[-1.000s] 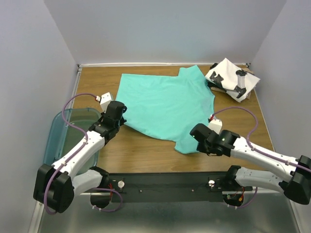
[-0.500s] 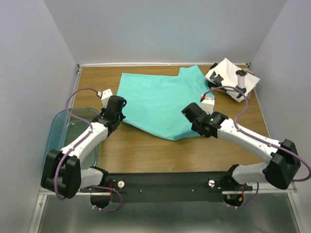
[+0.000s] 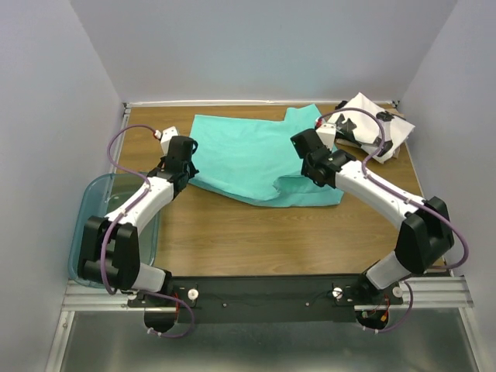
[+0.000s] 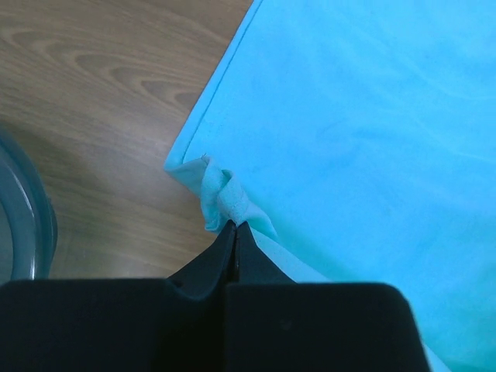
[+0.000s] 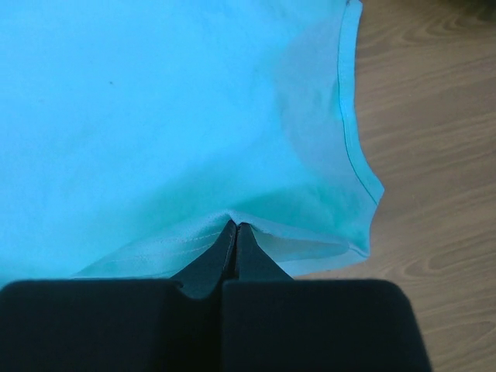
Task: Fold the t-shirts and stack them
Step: Fold the tshirt
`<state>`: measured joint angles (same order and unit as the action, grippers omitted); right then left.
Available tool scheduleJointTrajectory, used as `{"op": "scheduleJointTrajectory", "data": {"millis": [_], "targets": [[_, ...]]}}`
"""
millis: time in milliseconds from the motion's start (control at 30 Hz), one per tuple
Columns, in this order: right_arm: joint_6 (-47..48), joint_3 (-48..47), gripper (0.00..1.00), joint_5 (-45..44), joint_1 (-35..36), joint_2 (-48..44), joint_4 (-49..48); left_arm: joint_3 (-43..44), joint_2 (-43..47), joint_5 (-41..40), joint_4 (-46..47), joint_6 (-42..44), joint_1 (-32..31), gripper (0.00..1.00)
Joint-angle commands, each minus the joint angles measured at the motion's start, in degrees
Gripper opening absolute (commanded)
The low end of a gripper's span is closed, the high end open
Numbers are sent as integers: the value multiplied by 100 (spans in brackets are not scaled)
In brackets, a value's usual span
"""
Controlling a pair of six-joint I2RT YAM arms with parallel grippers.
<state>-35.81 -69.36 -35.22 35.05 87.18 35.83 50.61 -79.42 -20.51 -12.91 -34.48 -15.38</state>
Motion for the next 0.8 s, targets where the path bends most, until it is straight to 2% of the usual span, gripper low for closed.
{"op": "scheduleJointTrajectory", "data": {"millis": [0,200,767], "targets": [[408,-402,1,138,-182,483,-296,344,-293,179,165,196,148,0],[619,-964,0,261,-472,1107,-375,783,-908,337,148,319,386,0],[1041,-2134,0,498,-1035,2075,-455,2180,-2121,495,-10,609,667,0]]}}
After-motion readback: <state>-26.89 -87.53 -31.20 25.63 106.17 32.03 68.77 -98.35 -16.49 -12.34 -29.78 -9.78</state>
